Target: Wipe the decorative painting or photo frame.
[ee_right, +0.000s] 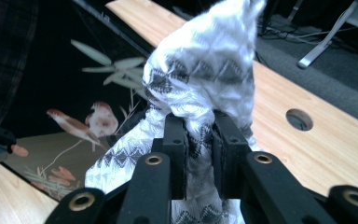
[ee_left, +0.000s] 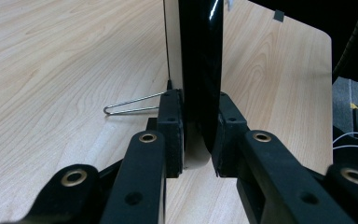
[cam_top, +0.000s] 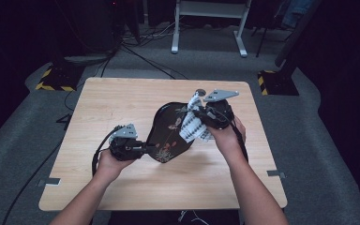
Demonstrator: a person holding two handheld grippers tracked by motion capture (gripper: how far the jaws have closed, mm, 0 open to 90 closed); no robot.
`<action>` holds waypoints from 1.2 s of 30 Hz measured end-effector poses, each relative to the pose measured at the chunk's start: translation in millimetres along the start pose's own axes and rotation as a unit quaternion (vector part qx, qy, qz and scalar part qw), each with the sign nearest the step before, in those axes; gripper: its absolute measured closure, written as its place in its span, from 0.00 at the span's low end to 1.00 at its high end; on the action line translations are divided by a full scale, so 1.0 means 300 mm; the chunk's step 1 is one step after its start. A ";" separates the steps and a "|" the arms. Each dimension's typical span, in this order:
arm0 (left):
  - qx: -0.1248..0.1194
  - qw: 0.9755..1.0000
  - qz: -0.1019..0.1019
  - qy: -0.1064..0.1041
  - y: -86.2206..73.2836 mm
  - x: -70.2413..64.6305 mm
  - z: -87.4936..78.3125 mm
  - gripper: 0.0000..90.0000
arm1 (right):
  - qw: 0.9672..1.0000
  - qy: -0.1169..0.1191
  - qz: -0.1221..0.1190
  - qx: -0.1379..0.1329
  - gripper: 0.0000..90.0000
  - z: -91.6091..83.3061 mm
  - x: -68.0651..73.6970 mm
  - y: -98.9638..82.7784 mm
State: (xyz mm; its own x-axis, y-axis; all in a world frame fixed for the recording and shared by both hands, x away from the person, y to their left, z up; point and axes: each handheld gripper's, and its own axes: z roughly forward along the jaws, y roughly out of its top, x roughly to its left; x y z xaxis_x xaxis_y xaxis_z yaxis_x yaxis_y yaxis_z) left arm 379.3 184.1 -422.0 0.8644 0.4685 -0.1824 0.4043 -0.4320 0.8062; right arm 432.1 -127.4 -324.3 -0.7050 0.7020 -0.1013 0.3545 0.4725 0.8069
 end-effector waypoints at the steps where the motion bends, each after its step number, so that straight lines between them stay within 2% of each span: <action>1: 0.000 1.000 0.000 -0.001 0.000 0.000 0.000 0.86 | 1.000 -0.001 0.001 -0.001 0.87 -0.002 -0.002 0.000; 4: -0.001 1.000 -0.002 -0.003 -0.001 0.001 0.000 0.86 | 1.000 0.001 0.003 0.007 0.87 0.015 0.001 -0.023; 7: -0.002 1.000 -0.003 -0.002 0.000 0.001 0.000 0.86 | 1.000 0.007 0.002 0.030 0.87 0.053 0.010 -0.070; 12: -0.002 1.000 -0.004 -0.003 0.000 0.002 0.001 0.86 | 0.999 0.014 0.005 0.049 0.87 0.086 0.022 -0.112; 14: -0.001 1.000 -0.003 -0.002 -0.001 0.001 0.001 0.86 | 0.999 0.014 0.002 0.049 0.87 0.084 0.020 -0.107; 22: -0.002 1.000 -0.004 -0.003 -0.001 0.002 0.001 0.86 | 1.000 -0.001 0.001 0.016 0.87 0.022 -0.002 -0.019; 25: -0.001 1.000 -0.003 -0.002 0.000 0.001 0.001 0.86 | 1.000 -0.002 0.000 0.013 0.87 0.012 -0.005 -0.001; 28: -0.001 1.000 -0.003 -0.002 -0.001 0.001 0.000 0.86 | 1.000 0.001 0.007 0.015 0.87 0.025 -0.010 -0.025; 33: -0.002 1.000 -0.005 -0.004 -0.001 0.002 0.001 0.85 | 0.999 0.005 0.014 0.040 0.87 0.068 -0.010 -0.089; 36: -0.002 1.000 -0.004 -0.004 -0.001 0.003 0.001 0.86 | 0.999 0.009 0.014 0.043 0.87 0.073 -0.012 -0.100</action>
State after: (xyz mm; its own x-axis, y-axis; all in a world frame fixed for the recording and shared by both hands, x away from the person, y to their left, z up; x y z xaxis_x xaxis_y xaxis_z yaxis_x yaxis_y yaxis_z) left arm 380.0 184.3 -422.6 0.8634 0.4661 -0.1931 0.4100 -0.4252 0.8069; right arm 437.4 -132.4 -360.9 -0.7050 0.7058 -0.0687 0.4249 0.4980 0.7560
